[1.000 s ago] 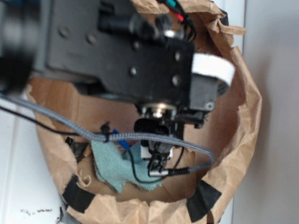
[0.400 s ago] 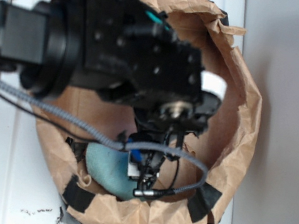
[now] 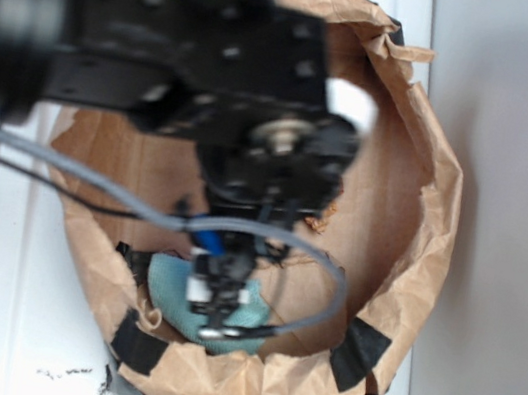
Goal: Grab the blue cloth.
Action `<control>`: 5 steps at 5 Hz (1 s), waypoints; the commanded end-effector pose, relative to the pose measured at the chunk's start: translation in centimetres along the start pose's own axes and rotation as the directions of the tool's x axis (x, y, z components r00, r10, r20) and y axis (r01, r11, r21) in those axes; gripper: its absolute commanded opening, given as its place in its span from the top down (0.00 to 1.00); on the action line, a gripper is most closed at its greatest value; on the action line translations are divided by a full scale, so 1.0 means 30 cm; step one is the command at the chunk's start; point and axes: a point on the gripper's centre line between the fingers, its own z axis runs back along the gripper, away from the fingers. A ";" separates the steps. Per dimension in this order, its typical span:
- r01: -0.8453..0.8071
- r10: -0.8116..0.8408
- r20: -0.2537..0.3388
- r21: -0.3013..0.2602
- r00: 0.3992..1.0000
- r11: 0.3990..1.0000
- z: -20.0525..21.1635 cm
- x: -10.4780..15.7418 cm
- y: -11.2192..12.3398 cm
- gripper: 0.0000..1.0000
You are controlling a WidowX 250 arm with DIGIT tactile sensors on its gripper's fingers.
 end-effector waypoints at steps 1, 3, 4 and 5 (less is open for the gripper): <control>0.078 -0.078 0.001 -0.011 0.997 0.997 -0.020 -0.044 -0.010 0.00; -0.004 -0.001 0.045 0.108 0.999 0.994 -0.198 0.032 0.015 1.00; -0.033 0.032 0.061 0.022 0.998 0.999 -0.055 0.053 0.013 1.00; -0.060 0.050 0.159 0.062 0.986 0.996 0.072 0.078 0.018 1.00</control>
